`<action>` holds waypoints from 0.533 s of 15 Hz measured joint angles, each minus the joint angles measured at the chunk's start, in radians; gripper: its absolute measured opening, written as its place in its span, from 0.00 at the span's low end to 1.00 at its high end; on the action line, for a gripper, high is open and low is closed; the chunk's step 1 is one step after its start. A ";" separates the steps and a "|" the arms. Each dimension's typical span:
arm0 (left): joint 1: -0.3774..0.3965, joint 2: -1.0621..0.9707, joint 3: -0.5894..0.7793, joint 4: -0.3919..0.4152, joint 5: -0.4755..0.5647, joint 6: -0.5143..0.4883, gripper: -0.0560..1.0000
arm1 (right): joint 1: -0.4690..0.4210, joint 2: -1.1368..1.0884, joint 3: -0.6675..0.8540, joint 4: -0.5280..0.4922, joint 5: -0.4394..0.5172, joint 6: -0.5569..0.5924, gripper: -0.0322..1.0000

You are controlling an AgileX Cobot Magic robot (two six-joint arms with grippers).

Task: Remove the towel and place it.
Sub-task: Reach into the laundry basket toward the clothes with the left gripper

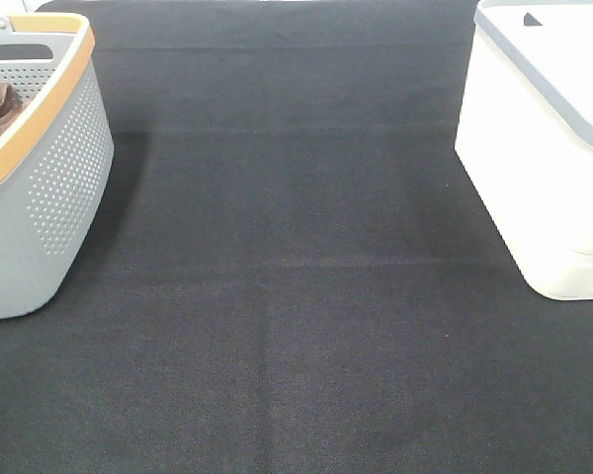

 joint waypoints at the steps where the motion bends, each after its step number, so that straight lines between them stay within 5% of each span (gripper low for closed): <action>1: 0.000 0.000 0.000 0.000 0.000 0.000 0.63 | 0.000 0.000 0.000 0.000 0.000 0.000 0.96; 8: 0.000 0.000 0.000 0.000 0.000 0.000 0.63 | 0.000 0.000 0.000 0.000 0.000 0.000 0.96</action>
